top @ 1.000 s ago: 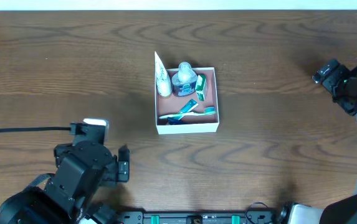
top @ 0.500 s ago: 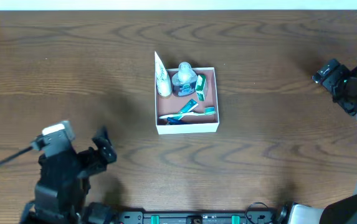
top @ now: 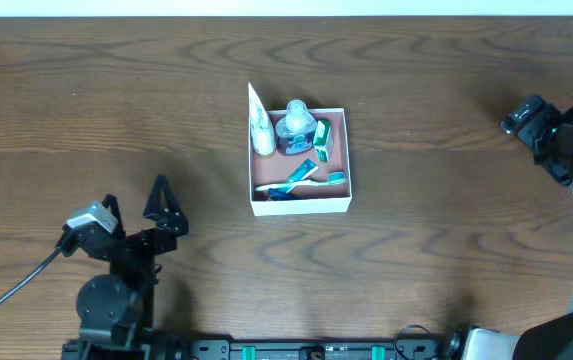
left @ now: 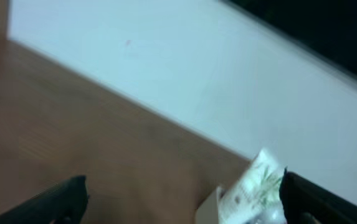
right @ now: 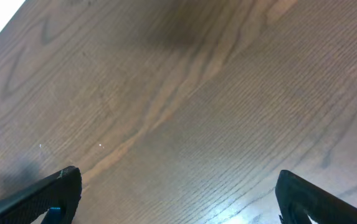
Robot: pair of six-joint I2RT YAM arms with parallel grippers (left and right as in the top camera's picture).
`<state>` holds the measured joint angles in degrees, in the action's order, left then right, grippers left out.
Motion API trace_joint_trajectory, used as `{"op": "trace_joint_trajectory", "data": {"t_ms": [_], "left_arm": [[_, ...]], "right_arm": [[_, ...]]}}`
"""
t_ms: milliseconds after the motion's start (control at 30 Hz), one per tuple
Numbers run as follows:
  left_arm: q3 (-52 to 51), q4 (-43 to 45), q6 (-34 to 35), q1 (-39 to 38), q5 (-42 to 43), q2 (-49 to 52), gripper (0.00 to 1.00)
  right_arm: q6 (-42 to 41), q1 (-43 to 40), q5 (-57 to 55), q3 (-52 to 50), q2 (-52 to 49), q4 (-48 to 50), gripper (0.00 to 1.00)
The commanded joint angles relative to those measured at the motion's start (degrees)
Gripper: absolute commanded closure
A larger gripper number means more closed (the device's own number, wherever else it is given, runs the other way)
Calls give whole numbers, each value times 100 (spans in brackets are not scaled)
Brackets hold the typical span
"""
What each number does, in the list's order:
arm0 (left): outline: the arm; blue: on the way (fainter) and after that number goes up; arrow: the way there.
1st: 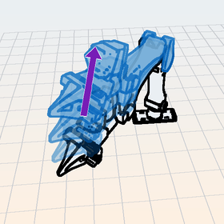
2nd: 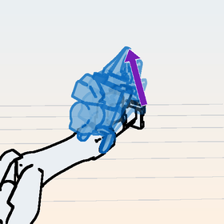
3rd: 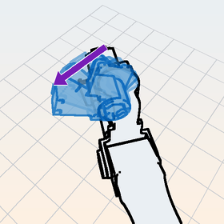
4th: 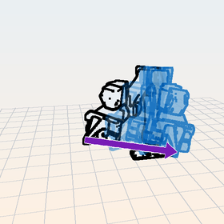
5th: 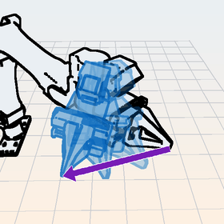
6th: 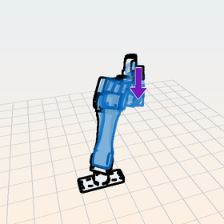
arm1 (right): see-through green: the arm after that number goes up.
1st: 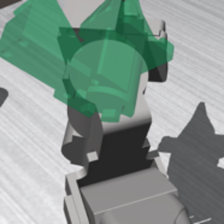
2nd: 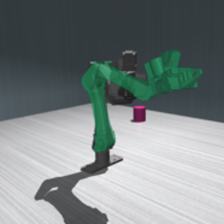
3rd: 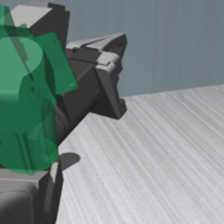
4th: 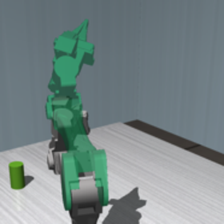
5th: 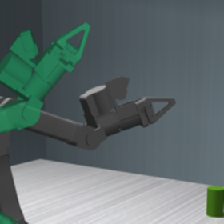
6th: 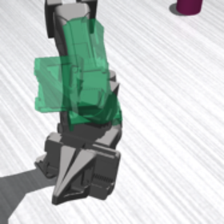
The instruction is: Pack container
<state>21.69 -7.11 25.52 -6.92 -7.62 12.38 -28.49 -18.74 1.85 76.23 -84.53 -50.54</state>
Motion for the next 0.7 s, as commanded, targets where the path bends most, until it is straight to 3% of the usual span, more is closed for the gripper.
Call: {"op": "trace_joint_trajectory", "data": {"t_ms": [0,333,667], "left_arm": [[-472,651,-61,52,273,-227,2],[-1364,1672,-92,55,273,-911,2],[-1908,1711,-273,52,273,-1233,2]], "right_arm": [[-61,-28,-35,59,15,-4,1],[-61,-26,-35,59,15,-7,1],[-61,-26,-37,59,15,-7,1]]}}
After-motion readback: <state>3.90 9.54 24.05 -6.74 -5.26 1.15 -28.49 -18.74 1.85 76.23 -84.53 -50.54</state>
